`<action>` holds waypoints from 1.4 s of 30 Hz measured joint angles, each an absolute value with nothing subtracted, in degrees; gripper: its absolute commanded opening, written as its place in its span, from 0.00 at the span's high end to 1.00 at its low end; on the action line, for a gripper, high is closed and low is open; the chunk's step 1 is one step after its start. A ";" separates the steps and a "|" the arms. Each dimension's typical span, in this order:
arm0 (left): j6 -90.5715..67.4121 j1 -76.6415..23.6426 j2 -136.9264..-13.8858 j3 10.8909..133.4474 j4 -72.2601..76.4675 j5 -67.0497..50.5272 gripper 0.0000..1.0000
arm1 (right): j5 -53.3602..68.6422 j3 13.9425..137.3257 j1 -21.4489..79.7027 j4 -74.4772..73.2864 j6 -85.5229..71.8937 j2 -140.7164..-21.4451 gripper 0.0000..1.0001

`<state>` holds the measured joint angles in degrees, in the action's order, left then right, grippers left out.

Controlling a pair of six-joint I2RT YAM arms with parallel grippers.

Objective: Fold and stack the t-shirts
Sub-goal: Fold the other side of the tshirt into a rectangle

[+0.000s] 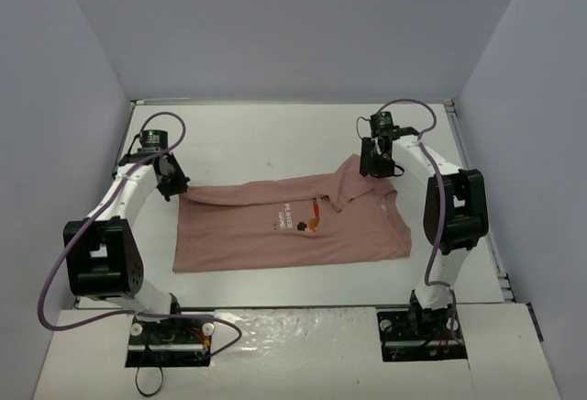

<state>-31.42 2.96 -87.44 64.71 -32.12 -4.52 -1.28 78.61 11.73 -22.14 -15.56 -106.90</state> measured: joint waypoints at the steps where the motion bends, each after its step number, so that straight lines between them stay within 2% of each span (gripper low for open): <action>1: -31.42 2.96 -87.44 64.71 -32.05 -4.55 1.00 | -0.80 78.92 11.59 -22.09 -15.10 -107.82 0.58; 19: -31.42 2.96 -87.44 64.71 -31.82 -5.13 1.00 | 0.89 78.79 11.01 -18.85 -13.44 -112.07 0.58; 28: -31.42 2.96 -87.44 64.71 -31.81 -5.13 1.00 | 1.18 76.52 10.50 -16.90 -13.50 -113.32 0.66; 31: -31.42 2.96 -87.44 64.71 -31.81 -5.13 1.00 | 1.37 76.25 10.48 -16.38 -13.53 -113.30 0.72; 35: -31.42 2.96 -87.44 64.69 -31.81 -5.13 1.00 | 1.97 75.82 10.50 -15.43 -13.79 -113.17 0.86; 42: -31.42 2.96 -87.44 64.62 -31.81 -5.13 1.00 | 1.15 75.40 10.52 -15.03 -13.80 -112.66 0.99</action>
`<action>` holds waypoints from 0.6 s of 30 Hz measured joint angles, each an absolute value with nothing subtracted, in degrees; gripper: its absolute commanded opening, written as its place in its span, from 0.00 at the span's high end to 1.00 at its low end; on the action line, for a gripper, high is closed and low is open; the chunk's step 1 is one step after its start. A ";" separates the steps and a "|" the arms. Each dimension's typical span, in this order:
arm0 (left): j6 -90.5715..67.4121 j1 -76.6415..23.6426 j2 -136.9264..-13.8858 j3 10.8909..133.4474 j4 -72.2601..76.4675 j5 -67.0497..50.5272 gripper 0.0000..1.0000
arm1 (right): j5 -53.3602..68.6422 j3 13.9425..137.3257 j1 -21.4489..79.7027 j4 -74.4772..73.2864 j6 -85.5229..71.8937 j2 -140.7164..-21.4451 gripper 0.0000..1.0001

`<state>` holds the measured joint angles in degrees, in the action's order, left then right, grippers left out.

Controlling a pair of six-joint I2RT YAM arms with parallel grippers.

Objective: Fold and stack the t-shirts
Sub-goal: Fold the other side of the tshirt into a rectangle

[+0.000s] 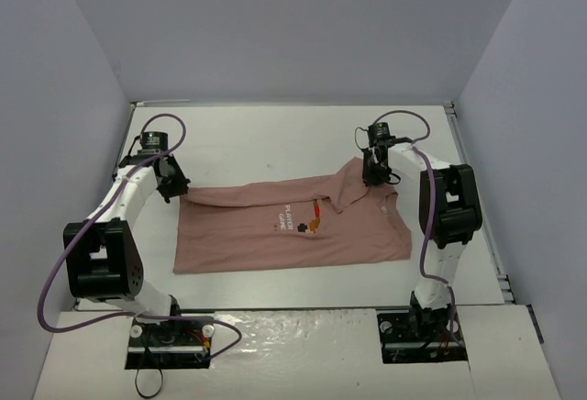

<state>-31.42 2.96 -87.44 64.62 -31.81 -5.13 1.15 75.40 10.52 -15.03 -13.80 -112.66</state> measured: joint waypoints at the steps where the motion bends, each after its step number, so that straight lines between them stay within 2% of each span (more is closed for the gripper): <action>1: -31.42 2.96 -87.44 64.62 -31.83 -5.13 1.00 | 0.79 75.40 10.52 -15.05 -13.80 -112.54 1.00; 18: -31.40 4.14 -88.98 64.62 -31.50 -5.12 0.99 | -1.74 76.93 10.42 -20.70 -15.58 -99.89 1.00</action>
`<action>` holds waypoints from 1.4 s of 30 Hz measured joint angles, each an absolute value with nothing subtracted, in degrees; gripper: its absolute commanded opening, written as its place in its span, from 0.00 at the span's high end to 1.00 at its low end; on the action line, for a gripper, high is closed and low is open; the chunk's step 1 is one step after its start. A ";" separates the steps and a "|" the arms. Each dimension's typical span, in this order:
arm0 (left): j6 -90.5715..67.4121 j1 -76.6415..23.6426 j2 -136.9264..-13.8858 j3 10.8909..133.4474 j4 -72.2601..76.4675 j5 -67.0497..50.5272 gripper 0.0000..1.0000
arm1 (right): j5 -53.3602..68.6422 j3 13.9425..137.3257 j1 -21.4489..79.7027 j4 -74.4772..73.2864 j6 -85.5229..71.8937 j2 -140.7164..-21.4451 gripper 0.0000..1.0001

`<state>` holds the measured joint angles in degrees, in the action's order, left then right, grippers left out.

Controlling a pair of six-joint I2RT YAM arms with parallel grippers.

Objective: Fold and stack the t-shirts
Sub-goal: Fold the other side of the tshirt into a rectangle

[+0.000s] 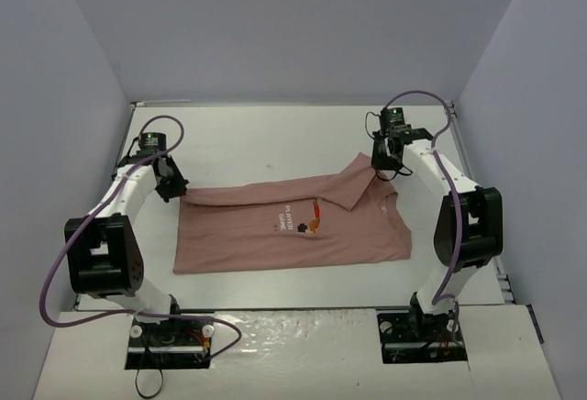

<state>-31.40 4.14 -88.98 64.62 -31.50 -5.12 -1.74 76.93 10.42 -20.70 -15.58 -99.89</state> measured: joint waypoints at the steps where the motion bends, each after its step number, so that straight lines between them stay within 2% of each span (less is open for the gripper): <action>1: -31.42 4.28 -89.34 64.62 -31.37 -5.13 0.99 | -1.74 76.46 10.41 -21.08 -15.99 -99.25 1.00; 18: -30.67 5.78 -92.94 64.53 -29.47 -6.72 1.00 | 0.76 70.73 10.15 -27.11 -21.05 -89.55 1.00; 42: -32.12 7.33 -90.13 56.36 -31.34 -7.22 0.97 | 1.93 68.26 10.15 -28.98 -22.60 -87.17 1.00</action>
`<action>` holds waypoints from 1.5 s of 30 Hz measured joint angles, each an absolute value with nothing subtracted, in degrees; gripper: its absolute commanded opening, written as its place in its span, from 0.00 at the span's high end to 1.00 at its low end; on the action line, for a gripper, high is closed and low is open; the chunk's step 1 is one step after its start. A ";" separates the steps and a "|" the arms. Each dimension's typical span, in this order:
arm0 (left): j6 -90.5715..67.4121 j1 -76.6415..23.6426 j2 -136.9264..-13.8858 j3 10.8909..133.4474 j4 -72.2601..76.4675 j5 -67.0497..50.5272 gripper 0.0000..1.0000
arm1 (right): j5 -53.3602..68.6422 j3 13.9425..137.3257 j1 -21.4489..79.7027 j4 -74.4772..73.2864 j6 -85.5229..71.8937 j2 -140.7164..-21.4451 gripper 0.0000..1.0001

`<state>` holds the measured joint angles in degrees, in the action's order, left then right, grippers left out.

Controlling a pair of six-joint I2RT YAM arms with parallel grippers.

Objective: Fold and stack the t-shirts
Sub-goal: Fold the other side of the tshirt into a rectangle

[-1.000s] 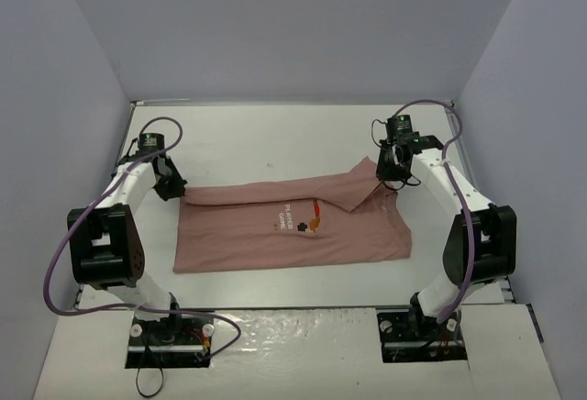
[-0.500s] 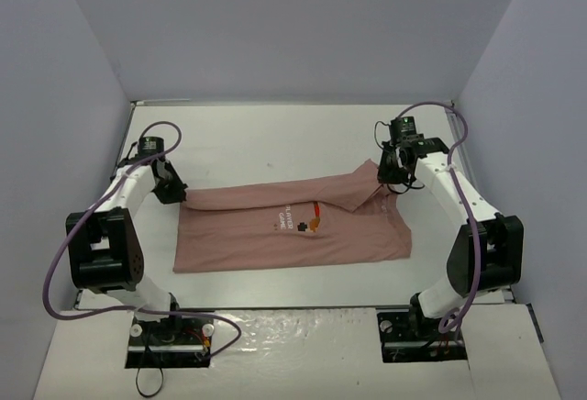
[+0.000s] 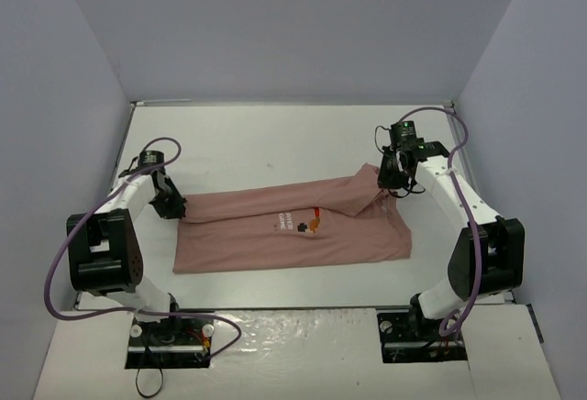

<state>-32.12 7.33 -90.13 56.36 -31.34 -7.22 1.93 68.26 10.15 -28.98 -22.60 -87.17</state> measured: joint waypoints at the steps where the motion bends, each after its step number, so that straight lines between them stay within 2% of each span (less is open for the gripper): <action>1: -32.12 7.33 -90.50 56.36 -31.08 -7.22 0.94 | 1.93 67.85 10.15 -28.99 -22.61 -87.12 1.00; 6: -32.23 7.33 -91.37 55.99 -30.52 -7.25 0.87 | 1.93 65.91 10.15 -29.19 -22.67 -87.10 1.00; 14: -32.44 7.38 -89.12 56.05 -31.47 -6.26 0.56 | 1.93 65.65 10.21 -29.35 -22.80 -86.37 1.00; 22: -32.13 6.55 -81.04 57.56 -32.17 -4.13 0.55 | 1.96 65.61 10.22 -29.36 -22.96 -86.15 1.00; 28: -33.08 -1.01 -80.23 56.97 -31.24 -2.90 0.55 | 1.93 63.88 10.26 -29.36 -23.00 -86.15 1.00; 33: -33.87 -5.62 -84.61 56.66 -28.57 -2.47 0.55 | 1.92 62.87 10.72 -29.47 -23.77 -86.09 1.00; 45: -34.16 -5.28 -94.81 58.87 -26.12 -1.43 0.55 | 0.86 62.84 14.55 -29.99 -28.49 -82.78 1.00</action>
<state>-34.16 -5.28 -94.81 58.87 -26.12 -1.43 0.86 62.84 14.55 -29.99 -28.49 -82.78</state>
